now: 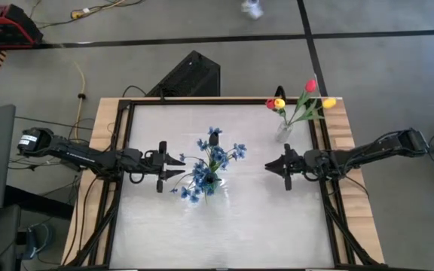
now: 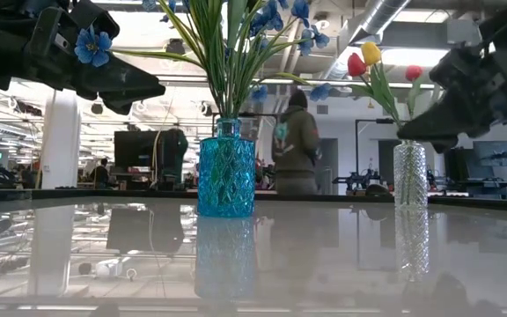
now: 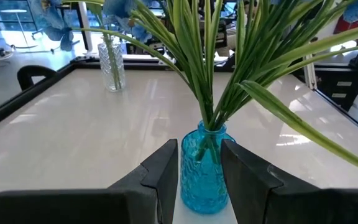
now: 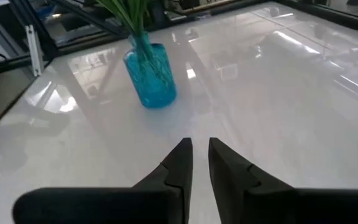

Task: Sort flowers into vase by color
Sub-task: Return to Home Position

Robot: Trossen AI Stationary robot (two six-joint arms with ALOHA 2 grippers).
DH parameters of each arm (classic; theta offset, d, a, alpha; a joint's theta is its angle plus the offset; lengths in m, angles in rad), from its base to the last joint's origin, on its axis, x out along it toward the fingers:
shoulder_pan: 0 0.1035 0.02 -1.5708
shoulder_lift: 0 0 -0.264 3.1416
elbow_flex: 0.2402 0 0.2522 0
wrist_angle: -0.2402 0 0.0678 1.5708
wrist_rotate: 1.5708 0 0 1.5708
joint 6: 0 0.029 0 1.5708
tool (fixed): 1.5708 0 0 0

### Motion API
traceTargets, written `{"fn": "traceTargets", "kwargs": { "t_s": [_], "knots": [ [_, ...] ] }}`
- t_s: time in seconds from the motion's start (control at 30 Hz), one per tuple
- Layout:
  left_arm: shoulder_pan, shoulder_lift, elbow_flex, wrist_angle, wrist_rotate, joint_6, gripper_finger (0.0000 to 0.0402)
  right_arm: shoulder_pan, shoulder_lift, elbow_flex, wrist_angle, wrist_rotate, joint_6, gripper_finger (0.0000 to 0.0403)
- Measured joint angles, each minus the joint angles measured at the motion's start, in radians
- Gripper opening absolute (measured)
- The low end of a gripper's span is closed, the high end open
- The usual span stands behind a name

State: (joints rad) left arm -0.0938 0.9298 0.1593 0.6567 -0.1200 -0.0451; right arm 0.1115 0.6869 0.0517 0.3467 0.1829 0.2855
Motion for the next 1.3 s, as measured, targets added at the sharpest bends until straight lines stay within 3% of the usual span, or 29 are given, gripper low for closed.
{"fn": "traceTargets", "kwargs": {
  "t_s": [0.47, 0.6, 0.77, 1.1, 1.3],
  "knots": [
    [0.031, -0.044, 0.0, -0.043, -0.036, -0.004, 0.0109, -0.175, -0.011, -0.044, -0.039, -0.041, -0.109, 0.0035],
    [0.07, -0.133, 0.0, -0.151, -0.045, -0.021, 0.0109, -0.256, -0.015, -0.044, -0.062, -0.117, -0.126, 0.0018],
    [0.086, -0.258, 0.0, -0.268, -0.038, -0.024, 0.0109, -0.344, -0.015, -0.045, -0.086, -0.163, -0.138, 0.0029],
    [0.092, -0.518, -0.119, -0.267, -0.028, -0.011, 0.0109, -0.48, -0.015, -0.045, -0.075, -0.288, -0.163, 0.0023],
    [0.11, -0.642, -0.148, -0.358, -0.005, -0.017, 0.0109, -0.505, -0.015, -0.046, -0.077, -0.289, -0.164, 0.0039]
  ]
}}
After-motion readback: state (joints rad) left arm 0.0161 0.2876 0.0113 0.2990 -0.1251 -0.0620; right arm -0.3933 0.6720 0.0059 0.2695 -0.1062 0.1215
